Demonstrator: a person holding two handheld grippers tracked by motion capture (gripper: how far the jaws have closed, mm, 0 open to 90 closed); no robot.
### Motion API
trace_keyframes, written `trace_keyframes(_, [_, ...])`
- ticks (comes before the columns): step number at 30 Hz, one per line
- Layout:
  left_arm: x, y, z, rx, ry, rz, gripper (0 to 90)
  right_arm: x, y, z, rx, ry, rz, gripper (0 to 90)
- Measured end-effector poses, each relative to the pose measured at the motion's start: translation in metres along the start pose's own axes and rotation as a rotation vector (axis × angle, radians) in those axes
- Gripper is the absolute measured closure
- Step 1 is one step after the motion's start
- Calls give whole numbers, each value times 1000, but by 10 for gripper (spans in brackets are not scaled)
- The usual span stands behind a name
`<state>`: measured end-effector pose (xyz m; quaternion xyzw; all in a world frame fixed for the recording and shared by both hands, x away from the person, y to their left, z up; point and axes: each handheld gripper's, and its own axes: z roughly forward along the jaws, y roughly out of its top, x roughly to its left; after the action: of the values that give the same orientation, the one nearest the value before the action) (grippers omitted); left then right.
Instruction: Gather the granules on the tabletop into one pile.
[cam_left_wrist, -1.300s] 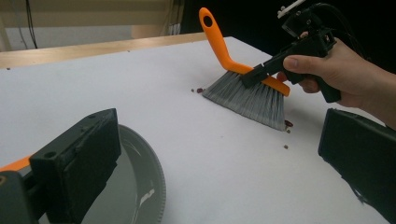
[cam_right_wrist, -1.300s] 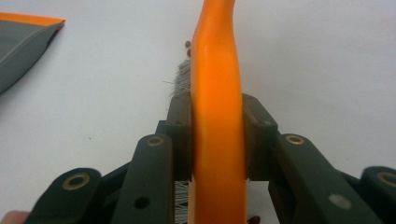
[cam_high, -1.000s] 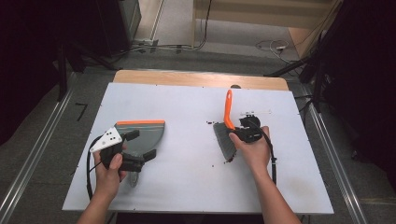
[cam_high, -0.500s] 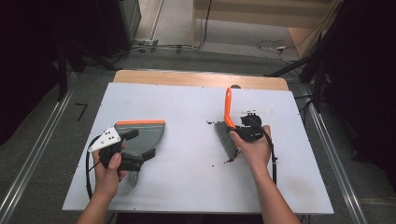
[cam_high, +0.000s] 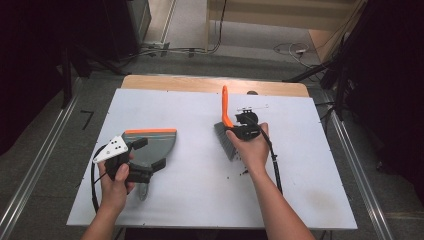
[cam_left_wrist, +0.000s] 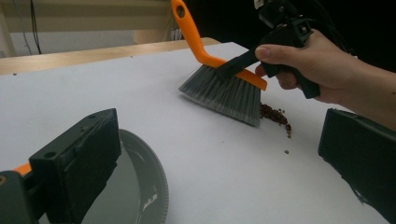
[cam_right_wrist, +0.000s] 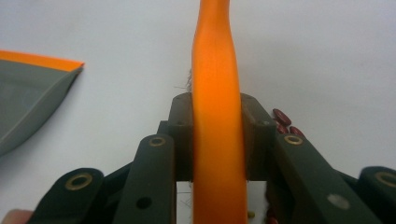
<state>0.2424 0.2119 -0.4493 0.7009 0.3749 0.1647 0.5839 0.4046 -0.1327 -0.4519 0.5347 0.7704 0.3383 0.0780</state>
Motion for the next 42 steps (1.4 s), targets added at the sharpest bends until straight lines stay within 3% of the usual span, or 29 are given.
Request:
trace_keyframes(9, [1, -1, 0, -1, 3, -4, 0, -27, -2, -8, -10, -53, 64, 687])
trace_keyframes(14, [-1, 0, 2, 3, -2, 1, 0, -41, -7, -16, -17, -50, 95, 687])
trace_keyframes(18, [-1, 0, 3, 4, -3, 1, 0, -42, -7, -24, -38, -32, 86, 688])
trace_keyframes(23, [0, 0, 3, 4, 0, 0, 0, -34, -6, -39, -66, 12, 58, 688])
trace_keyframes(27, [0, 0, 2, 3, -3, 0, 0, -23, -10, -49, -36, 111, -61, 688])
trace_keyframes(29, [0, 0, 2, 2, -3, -1, 0, -18, -15, -56, -15, 154, -174, 688])
trace_keyframes(30, [0, 0, 2, 2, -4, -1, 0, -17, -17, -59, -7, 177, -207, 688])
trace_keyframes(33, [0, 0, 2, 2, -2, -2, 0, -18, -27, -71, 26, 190, -346, 688])
trace_keyframes(37, [0, 0, 3, 6, -2, 0, 0, -26, -40, -85, 44, 226, -461, 688])
trace_keyframes(38, [-1, 0, 3, 8, -1, -2, 0, -28, -46, -88, 30, 230, -520, 688])
trace_keyframes(39, [-1, 0, 4, 8, -2, -1, 0, -30, -50, -91, 29, 239, -549, 688])
trace_keyframes(42, [-2, -1, 6, 15, -2, 3, 0, -32, -63, -96, 35, 290, -575, 688])
